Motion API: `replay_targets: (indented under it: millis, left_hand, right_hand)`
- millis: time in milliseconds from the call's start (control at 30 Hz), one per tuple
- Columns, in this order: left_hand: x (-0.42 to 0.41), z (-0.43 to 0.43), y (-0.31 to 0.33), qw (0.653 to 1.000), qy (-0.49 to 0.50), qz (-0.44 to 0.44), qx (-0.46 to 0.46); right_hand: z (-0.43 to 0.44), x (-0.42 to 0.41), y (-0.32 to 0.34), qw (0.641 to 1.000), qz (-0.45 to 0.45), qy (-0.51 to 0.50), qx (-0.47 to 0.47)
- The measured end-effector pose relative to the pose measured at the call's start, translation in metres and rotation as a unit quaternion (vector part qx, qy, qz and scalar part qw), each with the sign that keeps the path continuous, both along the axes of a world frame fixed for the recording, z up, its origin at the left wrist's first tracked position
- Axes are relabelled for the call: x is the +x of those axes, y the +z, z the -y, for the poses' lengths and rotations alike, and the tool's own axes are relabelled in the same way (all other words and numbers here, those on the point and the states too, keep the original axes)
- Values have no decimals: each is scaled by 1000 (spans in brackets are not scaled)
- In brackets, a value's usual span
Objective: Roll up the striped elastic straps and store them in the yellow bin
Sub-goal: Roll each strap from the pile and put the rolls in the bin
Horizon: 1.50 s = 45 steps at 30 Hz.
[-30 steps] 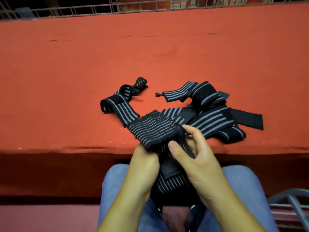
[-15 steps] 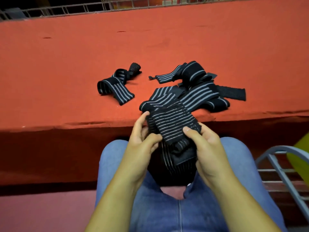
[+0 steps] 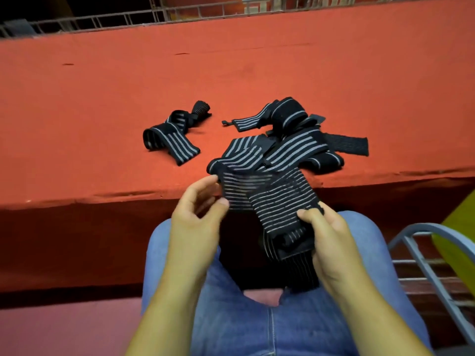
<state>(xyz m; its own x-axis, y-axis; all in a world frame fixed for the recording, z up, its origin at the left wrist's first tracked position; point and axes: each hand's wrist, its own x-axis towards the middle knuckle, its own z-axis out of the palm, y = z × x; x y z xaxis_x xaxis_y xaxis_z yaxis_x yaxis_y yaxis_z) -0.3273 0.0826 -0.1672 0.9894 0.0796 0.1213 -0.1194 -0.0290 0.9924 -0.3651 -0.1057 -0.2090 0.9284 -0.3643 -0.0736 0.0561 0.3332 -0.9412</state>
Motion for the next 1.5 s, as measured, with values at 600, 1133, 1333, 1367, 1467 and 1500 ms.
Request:
replay_targets:
  millis: [600, 1133, 1333, 1367, 1467, 1500]
  left_hand:
    - [-11, 4, 2, 988, -115, 22, 98]
    - [-16, 7, 7, 974, -132, 91, 160]
    - [-16, 5, 10, 962, -153, 107, 198]
    - [-17, 5, 11, 957, -145, 125, 217]
    - [-16, 3, 9, 945, -124, 177, 245]
    - [-15, 2, 8, 945, -125, 183, 239]
  right_hand:
    - [-11, -7, 12, 985, 76, 100, -116]
    - [-18, -7, 14, 986, 4, 104, -130]
    - [-17, -5, 10, 991, -31, 98, -83]
    - [-17, -5, 9, 991, -30, 96, -92]
    - [-19, -3, 10, 991, -20, 71, -112]
    - [-18, -2, 10, 992, -15, 60, -114]
